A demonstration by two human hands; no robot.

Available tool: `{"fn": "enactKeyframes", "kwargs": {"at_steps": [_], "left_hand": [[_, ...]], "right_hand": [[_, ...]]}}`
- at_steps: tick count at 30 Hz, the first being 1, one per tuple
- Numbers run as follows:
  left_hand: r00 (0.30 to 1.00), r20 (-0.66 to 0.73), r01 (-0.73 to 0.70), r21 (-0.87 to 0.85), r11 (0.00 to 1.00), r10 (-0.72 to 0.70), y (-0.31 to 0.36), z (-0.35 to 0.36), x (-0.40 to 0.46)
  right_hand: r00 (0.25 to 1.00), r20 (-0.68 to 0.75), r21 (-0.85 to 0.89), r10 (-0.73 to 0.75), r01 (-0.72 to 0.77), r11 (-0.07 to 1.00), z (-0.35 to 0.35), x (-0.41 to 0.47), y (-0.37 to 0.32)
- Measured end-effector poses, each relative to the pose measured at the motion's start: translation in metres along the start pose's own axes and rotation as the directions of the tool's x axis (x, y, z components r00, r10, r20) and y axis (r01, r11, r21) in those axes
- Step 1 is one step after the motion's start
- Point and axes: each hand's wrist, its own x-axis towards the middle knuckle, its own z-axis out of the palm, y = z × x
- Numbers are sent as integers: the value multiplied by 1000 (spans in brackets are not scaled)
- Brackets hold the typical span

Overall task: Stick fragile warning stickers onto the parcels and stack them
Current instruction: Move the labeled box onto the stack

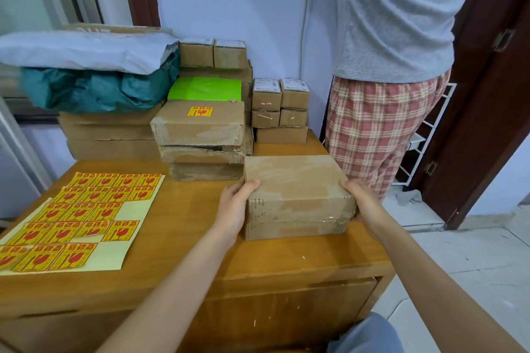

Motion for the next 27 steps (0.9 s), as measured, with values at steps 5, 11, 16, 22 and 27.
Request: {"fn": "enactKeyframes", "kwargs": {"at_steps": [5,11,16,22,27], "left_hand": [[994,-104,-46,-67,997,39,-2,-17,-14],[971,-175,-140,152,978,166,2,-18,-16],[929,-61,-320,361,876,365,12,-31,-11],[930,130,-354,576,737,345,20,-39,7],[943,178,-330,584,741,281,25,-37,11]], "right_hand": [[999,31,-1,-44,44,999,22,-19,-2],[999,-11,-4,-54,54,999,29,-28,-5],[999,-1,-31,-37,37,999,28,-29,-7],[999,30,-88,-45,48,995,24,-29,-12],[999,19,-70,-50,51,996,23,-28,-11]]}}
